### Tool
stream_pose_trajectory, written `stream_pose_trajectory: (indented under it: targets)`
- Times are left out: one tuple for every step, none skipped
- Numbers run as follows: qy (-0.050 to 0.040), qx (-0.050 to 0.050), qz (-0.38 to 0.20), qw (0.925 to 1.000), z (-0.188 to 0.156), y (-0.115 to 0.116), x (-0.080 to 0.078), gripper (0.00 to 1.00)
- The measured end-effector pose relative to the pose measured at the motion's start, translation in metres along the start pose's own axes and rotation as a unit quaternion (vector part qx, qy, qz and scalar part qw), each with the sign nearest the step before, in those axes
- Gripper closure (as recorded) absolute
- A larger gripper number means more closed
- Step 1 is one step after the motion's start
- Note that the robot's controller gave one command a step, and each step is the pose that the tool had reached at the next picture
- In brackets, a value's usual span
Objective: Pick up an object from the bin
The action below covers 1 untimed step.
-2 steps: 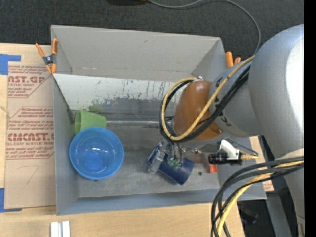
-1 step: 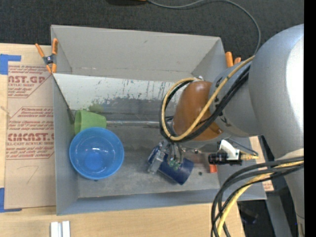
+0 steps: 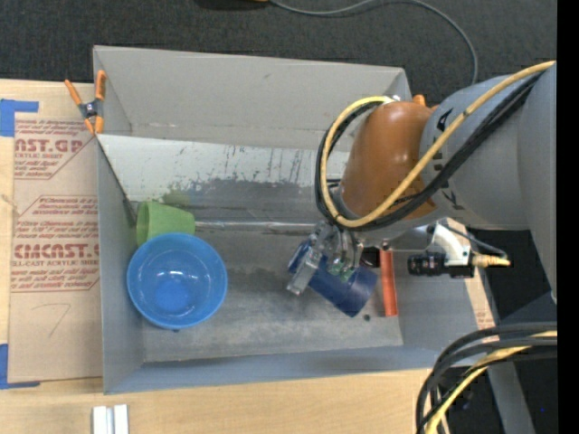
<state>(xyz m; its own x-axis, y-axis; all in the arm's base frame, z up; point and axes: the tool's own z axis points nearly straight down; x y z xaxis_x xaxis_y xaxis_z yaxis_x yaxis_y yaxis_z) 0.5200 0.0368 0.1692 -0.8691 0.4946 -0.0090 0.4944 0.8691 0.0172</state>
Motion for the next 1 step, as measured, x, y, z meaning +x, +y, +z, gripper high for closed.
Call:
stream_pose_trajectory:
  targets:
    - [0.0014,0.0,-0.021,0.9998,-0.11,0.0161,0.0018,1.0]
